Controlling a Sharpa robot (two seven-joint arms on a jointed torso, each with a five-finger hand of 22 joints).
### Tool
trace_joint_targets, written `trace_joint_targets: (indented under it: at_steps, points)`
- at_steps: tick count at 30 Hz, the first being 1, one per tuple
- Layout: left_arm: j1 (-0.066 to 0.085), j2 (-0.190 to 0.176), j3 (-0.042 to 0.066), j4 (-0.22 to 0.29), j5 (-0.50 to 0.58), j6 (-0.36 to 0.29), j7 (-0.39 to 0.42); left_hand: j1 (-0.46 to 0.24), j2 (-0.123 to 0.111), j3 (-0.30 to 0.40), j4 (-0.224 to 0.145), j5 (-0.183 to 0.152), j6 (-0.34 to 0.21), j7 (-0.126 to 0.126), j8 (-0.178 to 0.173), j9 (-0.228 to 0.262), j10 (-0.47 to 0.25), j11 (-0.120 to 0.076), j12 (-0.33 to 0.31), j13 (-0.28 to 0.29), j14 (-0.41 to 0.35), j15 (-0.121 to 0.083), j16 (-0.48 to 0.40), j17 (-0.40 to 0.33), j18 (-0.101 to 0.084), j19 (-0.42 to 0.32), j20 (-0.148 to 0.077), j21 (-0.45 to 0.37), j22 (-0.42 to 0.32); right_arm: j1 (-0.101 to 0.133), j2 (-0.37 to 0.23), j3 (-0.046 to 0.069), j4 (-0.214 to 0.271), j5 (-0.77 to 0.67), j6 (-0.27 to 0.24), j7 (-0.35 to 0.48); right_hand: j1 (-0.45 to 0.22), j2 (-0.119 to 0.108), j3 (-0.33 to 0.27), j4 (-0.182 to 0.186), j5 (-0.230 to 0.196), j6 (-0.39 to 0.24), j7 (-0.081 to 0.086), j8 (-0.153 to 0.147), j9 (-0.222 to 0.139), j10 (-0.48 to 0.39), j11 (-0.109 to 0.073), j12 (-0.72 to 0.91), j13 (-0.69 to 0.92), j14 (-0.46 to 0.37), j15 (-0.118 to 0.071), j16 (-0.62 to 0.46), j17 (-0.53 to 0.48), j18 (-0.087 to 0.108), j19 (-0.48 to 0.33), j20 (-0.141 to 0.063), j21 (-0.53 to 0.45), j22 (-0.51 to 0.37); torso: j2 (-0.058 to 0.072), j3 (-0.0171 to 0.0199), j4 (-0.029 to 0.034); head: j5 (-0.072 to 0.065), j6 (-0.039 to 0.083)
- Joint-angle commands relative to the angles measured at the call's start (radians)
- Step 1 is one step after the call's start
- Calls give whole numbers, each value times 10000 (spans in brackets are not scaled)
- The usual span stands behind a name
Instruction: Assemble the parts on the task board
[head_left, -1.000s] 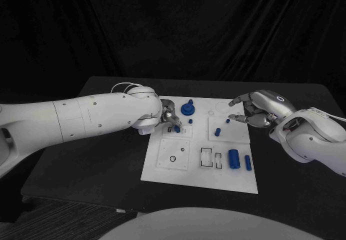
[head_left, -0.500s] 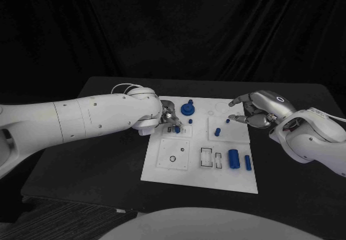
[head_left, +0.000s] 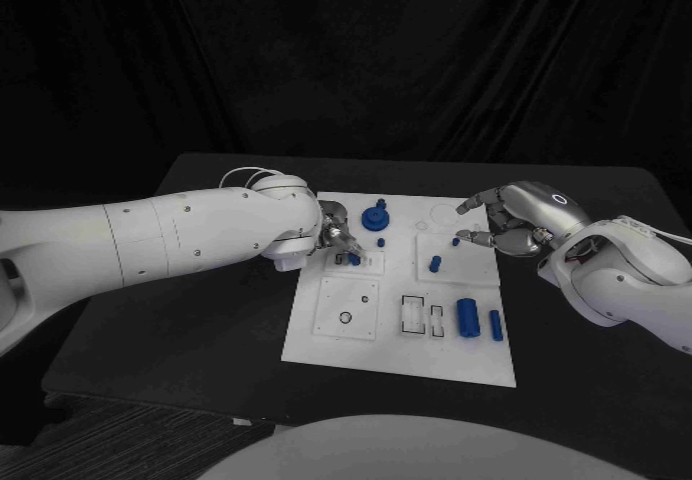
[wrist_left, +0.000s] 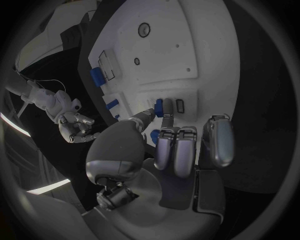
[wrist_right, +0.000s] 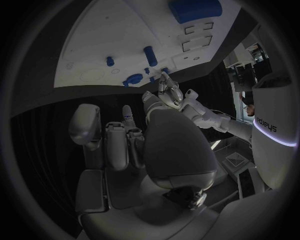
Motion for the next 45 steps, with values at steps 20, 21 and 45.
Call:
trace_joint_targets:
  at_steps: [20, 21, 45]
  points:
    - [-22, -128, 7, 257, 23, -988, 1357, 873, -259, 1931, -1493, 1739, -464, 30, 348, 1388, 857, -87, -157, 2431, 1041, -84, 26, 2635, 130, -241, -55, -353, 726, -41, 2, 5, -6, -20, 34, -211, -17, 118, 10, -78, 84, 85, 27, 65, -15, 871, 54, -36, 2449, 604, 60, -58, 1123, 12, -80, 19, -59, 872, -2, -1, 2, 9, -2]
    - [-22, -164, 7, 307, 23, -1103, 1398, 887, -261, 1961, -1517, 1739, -465, 32, 351, 1402, 858, -84, -156, 2432, 1041, -83, 26, 2635, 126, -231, -52, -342, 740, -41, -2, 5, -2, -20, 32, -216, -17, 118, 10, -78, 84, 85, 27, 65, -15, 871, 54, -36, 2449, 604, 60, -58, 1123, 12, -80, 19, -59, 872, -2, -1, 2, 4, -2]
    - [-814, -1397, 4, 1637, -3395, -4249, 1648, 684, -353, 1818, -1192, 1134, -642, 14, 466, 1732, 706, -84, -336, 2249, 1041, -86, 26, 2635, 107, -114, -37, -278, 880, -316, -152, 5, 25, -20, -295, -201, 32, 122, 29, -116, 182, 100, 35, 67, -34, 830, 61, -72, 2406, 587, 64, -105, 1075, 29, -114, 22, -166, 847, -14, 12, 20, 41, -2]
